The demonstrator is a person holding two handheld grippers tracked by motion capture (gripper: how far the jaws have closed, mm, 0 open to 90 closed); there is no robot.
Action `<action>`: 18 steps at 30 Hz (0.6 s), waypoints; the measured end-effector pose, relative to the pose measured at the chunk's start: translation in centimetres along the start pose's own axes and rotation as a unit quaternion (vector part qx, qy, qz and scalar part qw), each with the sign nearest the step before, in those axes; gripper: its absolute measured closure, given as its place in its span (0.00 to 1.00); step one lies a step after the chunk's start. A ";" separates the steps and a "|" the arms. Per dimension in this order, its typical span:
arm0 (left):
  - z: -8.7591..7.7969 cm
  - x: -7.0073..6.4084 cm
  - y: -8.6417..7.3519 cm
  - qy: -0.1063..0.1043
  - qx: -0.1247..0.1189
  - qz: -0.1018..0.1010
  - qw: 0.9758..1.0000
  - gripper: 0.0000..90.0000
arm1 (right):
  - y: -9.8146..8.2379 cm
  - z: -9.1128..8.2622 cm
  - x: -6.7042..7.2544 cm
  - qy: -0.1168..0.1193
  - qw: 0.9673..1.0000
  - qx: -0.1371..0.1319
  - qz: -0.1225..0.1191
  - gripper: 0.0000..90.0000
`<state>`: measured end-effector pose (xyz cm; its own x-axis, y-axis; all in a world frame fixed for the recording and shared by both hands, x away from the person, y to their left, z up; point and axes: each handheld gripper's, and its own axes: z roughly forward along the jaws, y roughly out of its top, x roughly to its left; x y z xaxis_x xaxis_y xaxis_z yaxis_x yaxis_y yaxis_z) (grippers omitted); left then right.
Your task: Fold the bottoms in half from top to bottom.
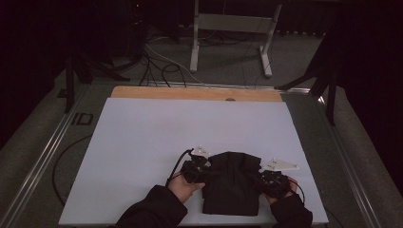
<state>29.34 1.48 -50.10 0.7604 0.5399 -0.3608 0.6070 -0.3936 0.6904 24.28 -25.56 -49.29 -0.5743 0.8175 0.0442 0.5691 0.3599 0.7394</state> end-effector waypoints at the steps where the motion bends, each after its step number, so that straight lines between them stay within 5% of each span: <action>1: -0.2 0.0 0.1 -0.001 -0.001 0.000 1.000 0.85 | 0.2 0.0 0.0 -0.001 1.000 -0.002 0.001 0.89; 18: -3.6 1.5 0.9 0.023 -0.031 -0.012 0.999 0.85 | 3.7 1.4 1.2 0.001 0.999 -0.024 -0.021 0.89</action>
<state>30.23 4.63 -47.72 0.7329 0.5836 -0.3496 0.6091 -0.3341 0.7193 26.53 -22.61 -47.44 -0.5985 0.8010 0.0127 0.5153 0.3728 0.7717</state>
